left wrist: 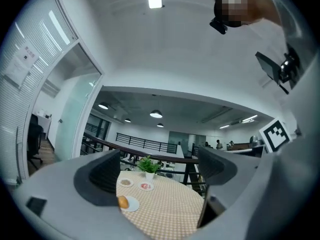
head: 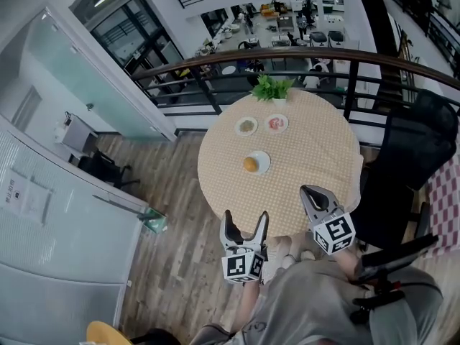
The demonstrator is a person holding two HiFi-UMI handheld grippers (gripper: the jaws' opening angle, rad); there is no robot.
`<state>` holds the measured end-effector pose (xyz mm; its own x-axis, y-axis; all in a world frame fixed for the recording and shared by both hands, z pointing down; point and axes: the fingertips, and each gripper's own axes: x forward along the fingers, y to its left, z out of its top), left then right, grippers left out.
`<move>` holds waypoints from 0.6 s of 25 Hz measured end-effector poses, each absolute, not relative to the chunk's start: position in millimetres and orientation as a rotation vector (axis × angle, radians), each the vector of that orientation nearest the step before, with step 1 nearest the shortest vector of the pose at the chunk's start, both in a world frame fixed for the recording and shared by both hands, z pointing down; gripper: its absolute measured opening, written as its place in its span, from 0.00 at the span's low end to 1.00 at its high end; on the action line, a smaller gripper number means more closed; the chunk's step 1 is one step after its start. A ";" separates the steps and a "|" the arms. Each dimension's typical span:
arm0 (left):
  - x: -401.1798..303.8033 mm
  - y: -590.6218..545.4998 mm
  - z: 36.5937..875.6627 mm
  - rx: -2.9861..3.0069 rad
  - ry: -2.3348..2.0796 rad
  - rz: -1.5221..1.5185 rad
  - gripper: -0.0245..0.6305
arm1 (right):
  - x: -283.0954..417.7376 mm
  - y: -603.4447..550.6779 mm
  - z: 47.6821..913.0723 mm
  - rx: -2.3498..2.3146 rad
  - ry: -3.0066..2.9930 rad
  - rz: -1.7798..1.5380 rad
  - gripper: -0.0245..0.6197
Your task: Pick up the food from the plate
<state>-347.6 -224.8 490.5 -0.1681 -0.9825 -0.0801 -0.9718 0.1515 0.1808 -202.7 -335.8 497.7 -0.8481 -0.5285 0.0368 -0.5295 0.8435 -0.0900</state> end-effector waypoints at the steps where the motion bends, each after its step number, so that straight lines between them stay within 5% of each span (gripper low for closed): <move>1: -348.7 -225.5 491.2 1.998 -2.345 -0.276 0.77 | -204.0 -336.5 499.4 0.864 -3.005 0.156 0.06; 15: -369.3 -240.9 510.4 1.976 -2.327 -0.189 0.76 | -205.4 -342.0 510.7 0.885 -2.968 0.151 0.06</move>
